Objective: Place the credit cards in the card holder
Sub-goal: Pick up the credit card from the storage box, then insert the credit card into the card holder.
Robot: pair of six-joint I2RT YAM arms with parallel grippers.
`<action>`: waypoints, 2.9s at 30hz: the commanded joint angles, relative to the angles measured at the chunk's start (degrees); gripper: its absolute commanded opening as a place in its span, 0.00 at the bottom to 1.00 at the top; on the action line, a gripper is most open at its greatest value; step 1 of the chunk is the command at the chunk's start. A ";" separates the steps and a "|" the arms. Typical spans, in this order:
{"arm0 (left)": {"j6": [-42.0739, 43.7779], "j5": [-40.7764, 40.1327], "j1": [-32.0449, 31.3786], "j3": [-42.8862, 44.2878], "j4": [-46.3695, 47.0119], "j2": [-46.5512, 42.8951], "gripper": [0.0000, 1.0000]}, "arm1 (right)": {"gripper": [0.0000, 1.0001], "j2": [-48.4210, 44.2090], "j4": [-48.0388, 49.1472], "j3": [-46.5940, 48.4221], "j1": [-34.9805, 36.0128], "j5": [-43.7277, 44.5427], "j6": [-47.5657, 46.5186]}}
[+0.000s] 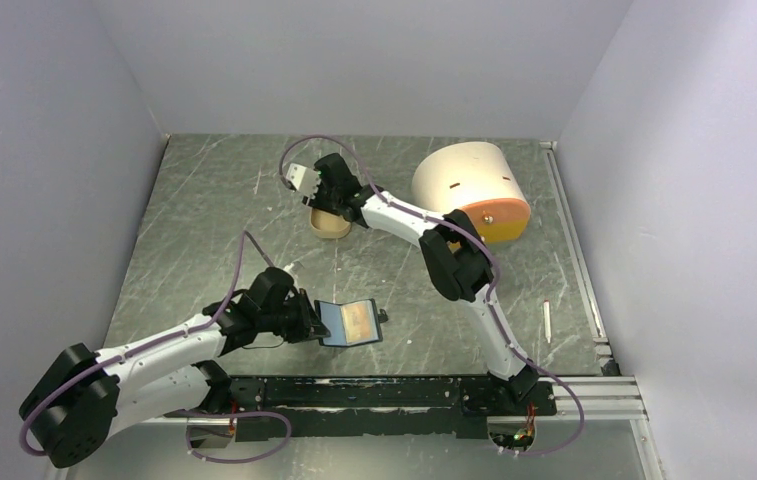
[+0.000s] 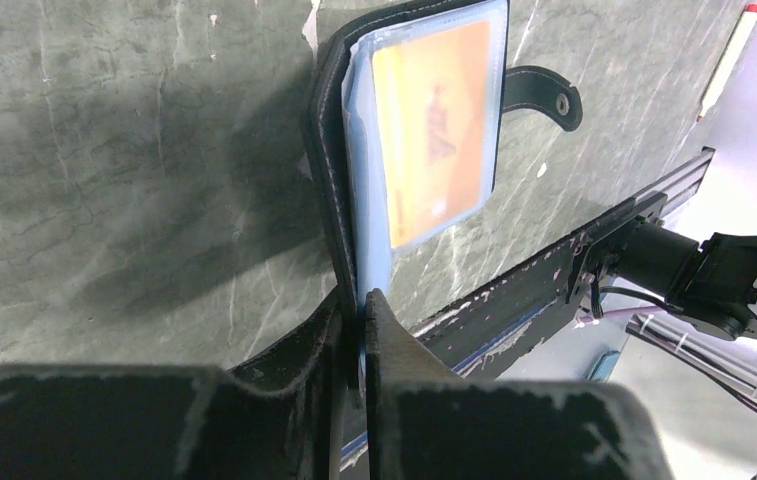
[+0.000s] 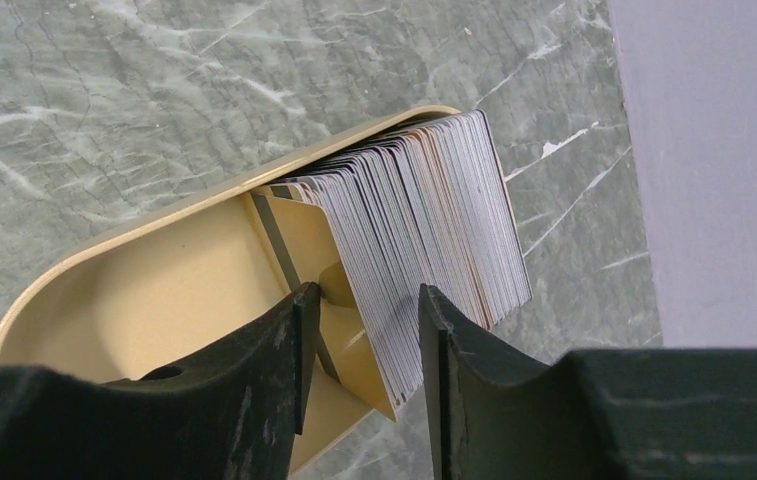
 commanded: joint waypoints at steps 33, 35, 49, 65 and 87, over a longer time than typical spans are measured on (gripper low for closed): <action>-1.29 0.60 0.31 -2.02 1.84 -1.50 0.14 | 0.01 -8.07 -10.14 0.36 -1.40 -8.66 4.17; -1.34 0.55 0.35 -1.81 1.70 -1.15 0.14 | 0.00 -9.41 -10.10 -0.73 -1.25 -8.34 5.37; -2.52 0.90 0.34 -0.96 2.74 2.02 0.14 | 0.00 -28.46 -5.85 -16.49 -0.82 -12.44 35.42; -0.49 12.73 0.01 -1.33 20.22 7.52 0.12 | 0.00 -57.84 5.23 -55.86 1.81 -20.39 74.84; -4.17 0.24 -0.23 -3.27 3.08 2.04 0.27 | 0.00 -64.25 24.78 -82.76 3.95 -17.00 94.37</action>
